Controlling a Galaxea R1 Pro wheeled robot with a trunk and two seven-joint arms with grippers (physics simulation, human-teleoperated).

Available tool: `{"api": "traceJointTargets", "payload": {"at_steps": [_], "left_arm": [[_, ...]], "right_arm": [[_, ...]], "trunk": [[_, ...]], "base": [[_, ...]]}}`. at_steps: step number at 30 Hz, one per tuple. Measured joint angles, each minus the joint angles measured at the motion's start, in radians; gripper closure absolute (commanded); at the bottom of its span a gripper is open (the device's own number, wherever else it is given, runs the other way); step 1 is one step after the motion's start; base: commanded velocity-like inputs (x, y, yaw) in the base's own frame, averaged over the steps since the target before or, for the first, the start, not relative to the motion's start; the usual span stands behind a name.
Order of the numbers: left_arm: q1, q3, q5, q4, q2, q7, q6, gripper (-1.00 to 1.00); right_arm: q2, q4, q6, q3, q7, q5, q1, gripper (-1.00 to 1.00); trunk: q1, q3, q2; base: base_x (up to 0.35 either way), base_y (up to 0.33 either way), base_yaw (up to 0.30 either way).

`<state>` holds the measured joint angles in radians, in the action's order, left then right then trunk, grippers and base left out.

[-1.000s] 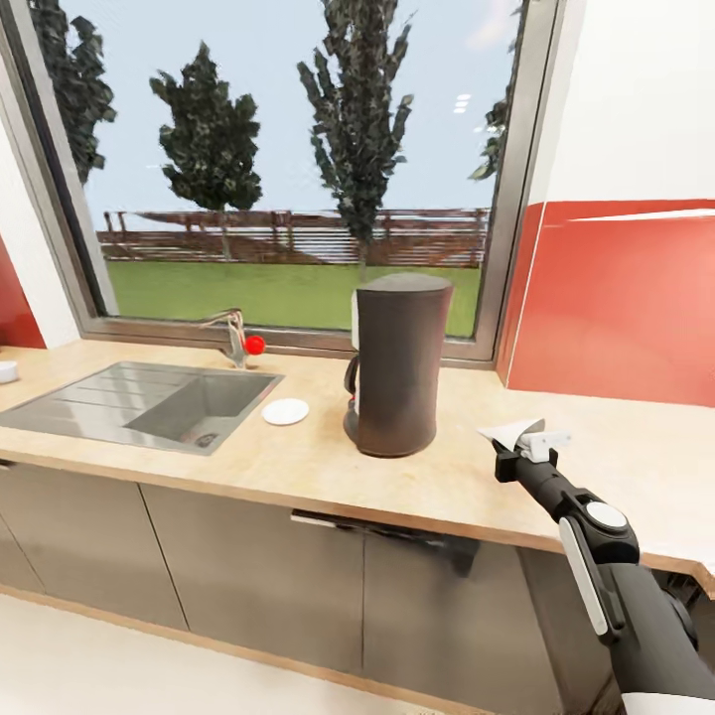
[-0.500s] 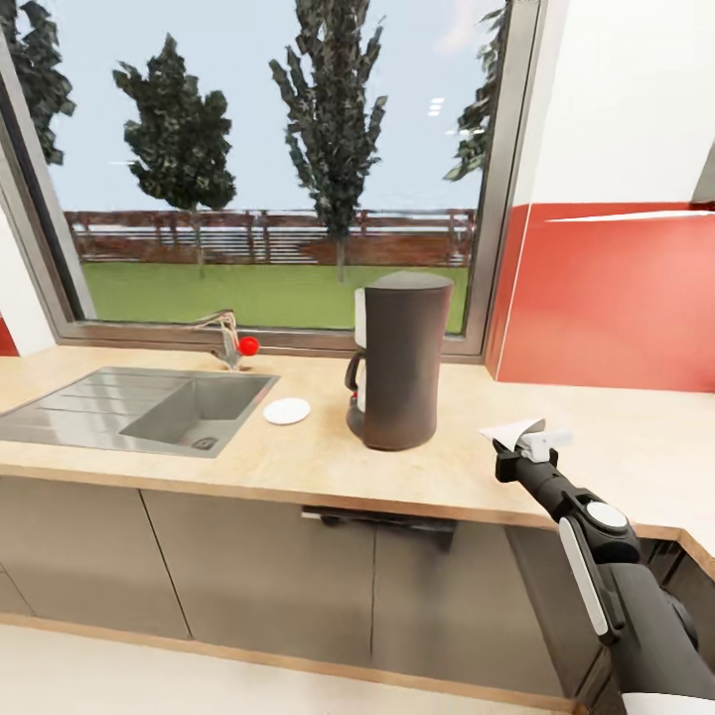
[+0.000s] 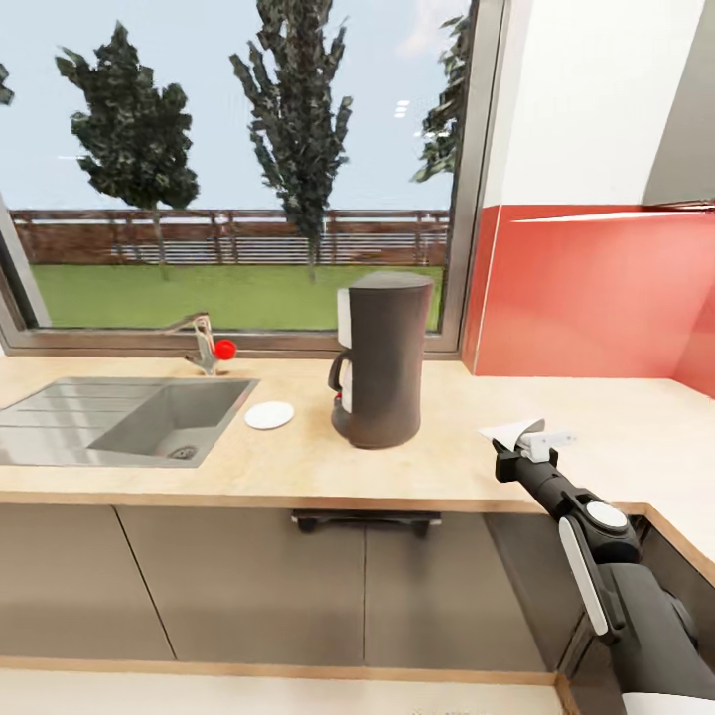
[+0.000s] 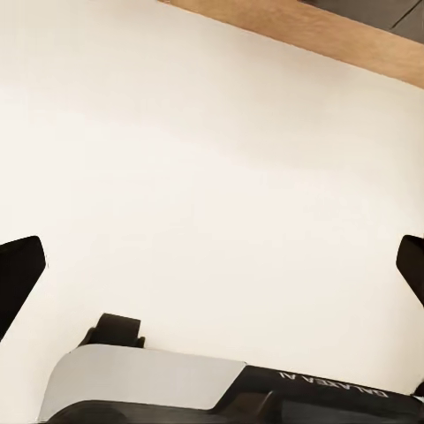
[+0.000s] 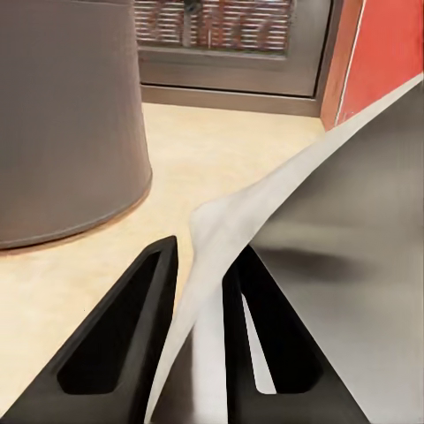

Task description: Set up a coffee station on the kitchen countertop: keep the coffee maker on the countertop, move the bottle of coffee from the kitchen shelf to the counter next to the coffee maker, place a paper coffee filter on top of the coffee maker, put the saucer next to the coffee maker with the coffee cup on the saucer, and place the electric kettle next to the coffee maker.

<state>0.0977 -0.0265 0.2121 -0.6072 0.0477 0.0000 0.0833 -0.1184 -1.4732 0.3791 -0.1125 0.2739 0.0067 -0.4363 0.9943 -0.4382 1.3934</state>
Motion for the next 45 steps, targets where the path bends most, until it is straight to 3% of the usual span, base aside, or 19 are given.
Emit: {"api": "traceJointTargets", "payload": {"at_steps": [5,13,22,45], "left_arm": [[0.000,-0.001,0.000,0.000,-0.012,0.000,0.009,-1.00],[0.000,-0.002,0.002,0.028,-0.014,0.002,0.089,-1.00],[0.000,-0.001,0.002,0.035,-0.015,0.001,0.093,-1.00],[0.000,-0.001,0.002,0.037,-0.015,0.002,0.092,-1.00]], "right_arm": [[0.000,0.000,0.000,0.000,0.000,0.000,0.000,1.00],[0.000,0.000,0.000,0.000,0.000,0.000,0.000,1.00],[0.000,0.000,0.000,0.000,0.000,0.000,0.000,1.00],[0.000,0.000,0.000,0.002,-0.001,0.000,0.000,1.00]], "trunk": [[0.000,0.000,0.000],[0.000,0.000,0.000],[0.000,0.000,0.000],[0.000,0.000,0.000]], "base": [[0.000,0.019,-0.281],[0.000,0.177,-0.132],[0.000,0.107,-0.230],[-0.044,0.216,-0.091]]}}
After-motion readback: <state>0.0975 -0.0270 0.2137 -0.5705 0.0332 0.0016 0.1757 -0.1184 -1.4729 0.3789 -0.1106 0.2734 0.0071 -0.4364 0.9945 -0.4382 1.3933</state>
